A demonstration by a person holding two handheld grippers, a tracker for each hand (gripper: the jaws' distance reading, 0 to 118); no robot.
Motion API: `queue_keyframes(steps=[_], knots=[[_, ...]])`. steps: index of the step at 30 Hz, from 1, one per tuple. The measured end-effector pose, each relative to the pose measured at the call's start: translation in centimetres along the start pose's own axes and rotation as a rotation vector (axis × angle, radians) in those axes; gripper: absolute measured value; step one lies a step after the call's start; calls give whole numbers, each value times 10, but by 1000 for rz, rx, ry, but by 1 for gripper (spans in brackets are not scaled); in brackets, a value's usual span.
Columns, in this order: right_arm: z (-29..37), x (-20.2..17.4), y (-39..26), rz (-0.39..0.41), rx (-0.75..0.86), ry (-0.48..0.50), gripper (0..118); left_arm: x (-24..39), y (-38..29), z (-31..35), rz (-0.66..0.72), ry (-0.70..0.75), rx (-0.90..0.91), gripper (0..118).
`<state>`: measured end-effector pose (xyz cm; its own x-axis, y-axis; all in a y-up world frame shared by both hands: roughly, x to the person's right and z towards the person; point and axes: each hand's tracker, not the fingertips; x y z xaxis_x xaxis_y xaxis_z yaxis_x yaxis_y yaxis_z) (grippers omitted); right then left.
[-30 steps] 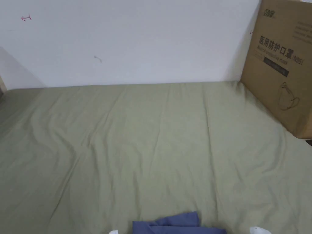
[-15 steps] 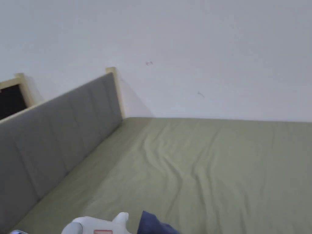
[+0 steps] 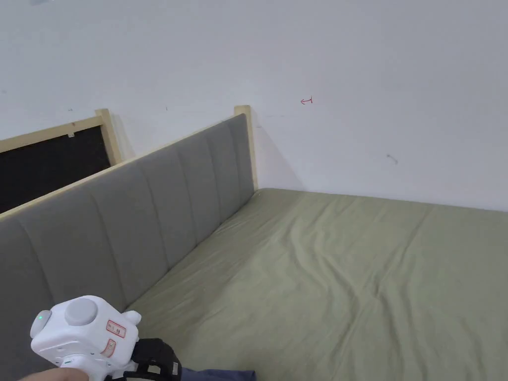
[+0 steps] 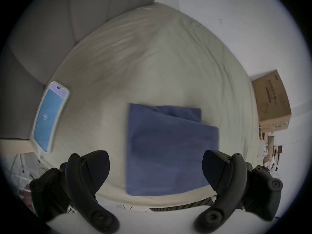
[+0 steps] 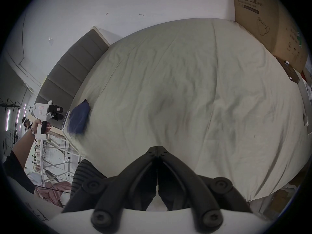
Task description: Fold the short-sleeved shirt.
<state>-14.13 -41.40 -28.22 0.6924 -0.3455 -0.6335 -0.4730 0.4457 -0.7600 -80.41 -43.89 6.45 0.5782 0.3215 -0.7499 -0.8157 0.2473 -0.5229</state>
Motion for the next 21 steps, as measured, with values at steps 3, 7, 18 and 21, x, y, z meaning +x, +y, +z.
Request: queue_keyframes(steps=[3,7,18,21], knots=[[-1,1,2,0,6,2,0,-11,-6,10,4,1,4,113],[3,4,3,-10,19,10,0,-3,-20,8,5,63,5,113],[34,17,6,-21,103,-11,0,221,-109,1,-249,-165,208,1],[59,14,14,0,221,-1,0,301,-148,28,-327,-250,482,1]])
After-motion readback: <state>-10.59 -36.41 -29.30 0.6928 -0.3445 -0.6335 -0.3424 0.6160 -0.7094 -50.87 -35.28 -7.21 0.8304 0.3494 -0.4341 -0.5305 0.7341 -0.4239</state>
